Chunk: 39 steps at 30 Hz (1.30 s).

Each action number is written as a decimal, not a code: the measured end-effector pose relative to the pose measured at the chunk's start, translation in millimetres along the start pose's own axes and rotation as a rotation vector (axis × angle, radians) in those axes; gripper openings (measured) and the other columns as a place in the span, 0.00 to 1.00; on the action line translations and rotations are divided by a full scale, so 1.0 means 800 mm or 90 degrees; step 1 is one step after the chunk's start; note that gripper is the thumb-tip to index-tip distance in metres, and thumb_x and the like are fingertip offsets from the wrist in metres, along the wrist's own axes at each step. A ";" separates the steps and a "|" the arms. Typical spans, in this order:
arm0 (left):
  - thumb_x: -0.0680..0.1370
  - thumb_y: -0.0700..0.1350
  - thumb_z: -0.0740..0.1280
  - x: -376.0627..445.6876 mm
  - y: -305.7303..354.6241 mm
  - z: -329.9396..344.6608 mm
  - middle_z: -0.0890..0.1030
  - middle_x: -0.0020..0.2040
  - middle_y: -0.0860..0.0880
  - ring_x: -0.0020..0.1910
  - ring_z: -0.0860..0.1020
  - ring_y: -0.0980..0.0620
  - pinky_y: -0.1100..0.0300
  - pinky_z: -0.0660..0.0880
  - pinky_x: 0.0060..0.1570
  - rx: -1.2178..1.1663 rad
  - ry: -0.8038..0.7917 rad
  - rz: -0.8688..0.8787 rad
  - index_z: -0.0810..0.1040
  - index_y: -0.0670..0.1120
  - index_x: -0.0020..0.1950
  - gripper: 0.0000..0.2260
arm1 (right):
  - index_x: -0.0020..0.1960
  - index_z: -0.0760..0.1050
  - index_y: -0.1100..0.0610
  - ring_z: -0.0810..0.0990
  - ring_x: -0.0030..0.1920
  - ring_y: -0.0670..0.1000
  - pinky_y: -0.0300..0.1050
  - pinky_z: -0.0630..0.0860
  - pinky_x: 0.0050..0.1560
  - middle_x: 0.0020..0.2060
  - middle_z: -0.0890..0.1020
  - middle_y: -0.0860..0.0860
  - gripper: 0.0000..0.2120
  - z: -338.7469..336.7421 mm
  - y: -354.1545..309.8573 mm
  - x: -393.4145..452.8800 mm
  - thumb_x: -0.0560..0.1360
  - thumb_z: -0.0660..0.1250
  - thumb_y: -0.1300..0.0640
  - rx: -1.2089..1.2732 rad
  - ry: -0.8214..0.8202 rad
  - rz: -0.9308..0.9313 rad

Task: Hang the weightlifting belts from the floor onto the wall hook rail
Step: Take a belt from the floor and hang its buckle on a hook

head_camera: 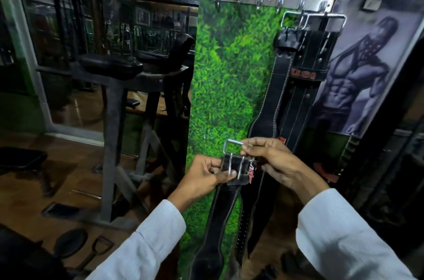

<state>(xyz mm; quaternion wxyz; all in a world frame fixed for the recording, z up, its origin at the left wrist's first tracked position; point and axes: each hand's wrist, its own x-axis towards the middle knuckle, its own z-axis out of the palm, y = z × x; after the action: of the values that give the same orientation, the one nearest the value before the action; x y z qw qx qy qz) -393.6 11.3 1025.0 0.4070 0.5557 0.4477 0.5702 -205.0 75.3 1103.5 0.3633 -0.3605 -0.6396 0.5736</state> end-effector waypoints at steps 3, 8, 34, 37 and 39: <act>0.76 0.35 0.75 0.009 0.007 0.000 0.88 0.45 0.43 0.40 0.85 0.54 0.64 0.80 0.41 -0.027 0.010 -0.008 0.87 0.36 0.53 0.07 | 0.50 0.84 0.61 0.86 0.37 0.47 0.37 0.80 0.42 0.36 0.88 0.55 0.07 0.003 -0.028 0.011 0.74 0.75 0.68 -0.120 0.044 -0.113; 0.67 0.43 0.73 0.026 0.037 -0.026 0.84 0.32 0.46 0.33 0.82 0.50 0.58 0.78 0.38 -0.029 0.133 -0.023 0.87 0.46 0.34 0.04 | 0.48 0.84 0.58 0.86 0.36 0.44 0.33 0.79 0.40 0.34 0.88 0.50 0.07 0.016 -0.064 0.028 0.74 0.76 0.67 -0.177 0.115 -0.245; 0.77 0.48 0.73 0.387 0.361 0.007 0.84 0.38 0.48 0.39 0.80 0.46 0.56 0.69 0.36 0.666 0.212 0.503 0.84 0.48 0.43 0.06 | 0.48 0.85 0.44 0.85 0.44 0.45 0.44 0.81 0.44 0.42 0.88 0.42 0.07 -0.114 -0.318 0.222 0.72 0.78 0.47 -0.573 0.576 -0.533; 0.76 0.46 0.74 0.408 0.367 0.018 0.84 0.42 0.47 0.43 0.81 0.44 0.51 0.74 0.39 0.649 0.212 0.482 0.76 0.51 0.43 0.07 | 0.49 0.84 0.44 0.85 0.47 0.48 0.43 0.78 0.42 0.44 0.88 0.42 0.07 -0.120 -0.320 0.229 0.72 0.77 0.46 -0.591 0.636 -0.540; 0.75 0.44 0.74 0.413 0.370 0.024 0.83 0.43 0.48 0.44 0.81 0.43 0.47 0.78 0.43 0.627 0.224 0.482 0.74 0.51 0.46 0.09 | 0.50 0.84 0.44 0.85 0.49 0.49 0.44 0.78 0.44 0.45 0.88 0.43 0.07 -0.125 -0.324 0.236 0.73 0.77 0.47 -0.587 0.652 -0.519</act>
<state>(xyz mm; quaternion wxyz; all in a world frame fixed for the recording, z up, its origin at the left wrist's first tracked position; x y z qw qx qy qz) -381.8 251.1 1398.6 -0.2047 0.6953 0.4899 0.4844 -218.7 267.0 1379.0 0.6070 -0.4310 -0.6474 -0.1632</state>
